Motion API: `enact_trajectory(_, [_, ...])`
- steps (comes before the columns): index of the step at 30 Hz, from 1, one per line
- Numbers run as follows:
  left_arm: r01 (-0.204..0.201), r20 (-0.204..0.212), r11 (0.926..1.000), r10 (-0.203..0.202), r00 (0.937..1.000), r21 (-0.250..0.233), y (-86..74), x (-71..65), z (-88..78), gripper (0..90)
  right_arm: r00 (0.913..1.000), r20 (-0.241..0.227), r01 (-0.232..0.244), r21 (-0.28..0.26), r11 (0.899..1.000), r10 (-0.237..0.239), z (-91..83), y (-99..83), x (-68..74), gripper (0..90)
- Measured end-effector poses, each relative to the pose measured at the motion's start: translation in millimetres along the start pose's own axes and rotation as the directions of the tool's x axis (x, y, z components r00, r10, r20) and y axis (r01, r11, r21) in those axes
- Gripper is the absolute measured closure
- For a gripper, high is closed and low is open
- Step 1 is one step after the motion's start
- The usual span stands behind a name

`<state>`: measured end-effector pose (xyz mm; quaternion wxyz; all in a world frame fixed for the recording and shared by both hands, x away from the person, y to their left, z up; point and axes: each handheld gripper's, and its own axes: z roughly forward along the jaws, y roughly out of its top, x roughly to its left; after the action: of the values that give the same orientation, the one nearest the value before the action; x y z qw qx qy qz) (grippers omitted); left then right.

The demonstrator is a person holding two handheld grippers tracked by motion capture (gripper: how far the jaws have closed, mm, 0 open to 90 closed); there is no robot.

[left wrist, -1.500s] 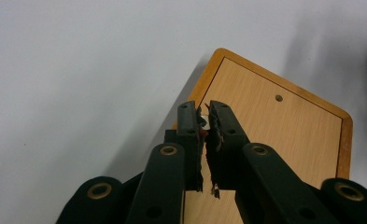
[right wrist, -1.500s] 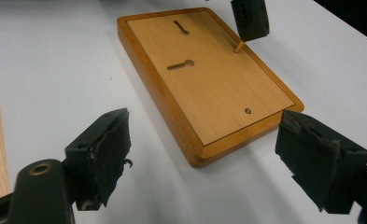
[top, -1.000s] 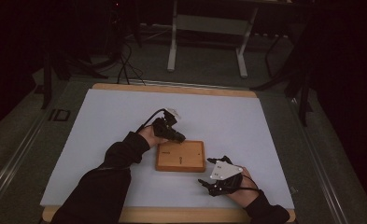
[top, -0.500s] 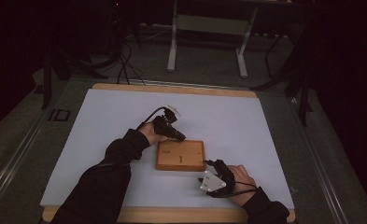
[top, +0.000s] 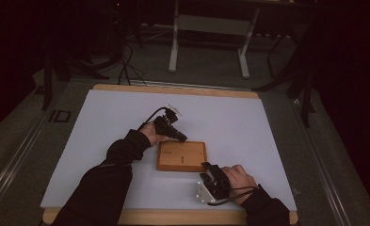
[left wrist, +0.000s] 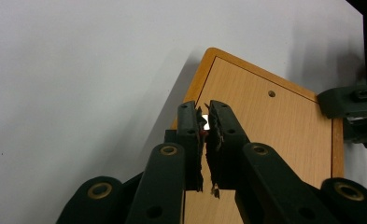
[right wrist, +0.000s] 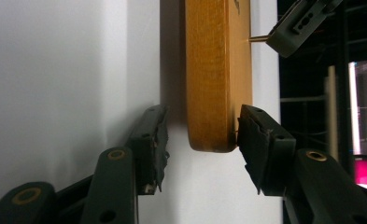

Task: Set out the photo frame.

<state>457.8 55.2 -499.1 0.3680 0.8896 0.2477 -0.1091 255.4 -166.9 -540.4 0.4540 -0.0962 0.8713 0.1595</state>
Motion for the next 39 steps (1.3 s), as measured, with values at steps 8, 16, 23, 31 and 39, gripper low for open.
enact_trajectory(8, [-0.016,-0.002,0.9997,0.016,0.9999,0.021,1.8,-0.6,-0.1,84.4,0.9882,0.093,0.12,0.03,0.992,-0.122,6.2,2.3,10.7,60.7])
enact_trajectory(16, [-0.002,0.003,0.9999,0.002,1.0,0.014,1.8,0.6,0.2,84.4,0.9682,0.168,0.18,0.045,0.983,-0.185,10.4,2.7,17.5,65.9])
enact_trajectory(23, [0.0,-0.001,0.9999,0.0,1.0,0.011,1.5,0.2,0.1,84.3,0.9627,0.189,0.187,0.05,0.981,-0.193,10.9,2.4,19.7,67.2])
enact_trajectory(31, [-0.034,-0.055,0.9994,0.033,0.998,-0.007,-0.6,-5.3,-0.3,82.3,0.9667,0.169,0.188,0.038,0.981,-0.192,10.0,0.8,16.3,67.2])
enact_trajectory(39, [-0.066,-0.105,0.9962,0.059,0.9927,-0.058,-5.3,-15.5,-13.6,40.3,0.9737,0.143,0.177,0.019,0.984,-0.178,8.6,-0.7,9.2,67.3])
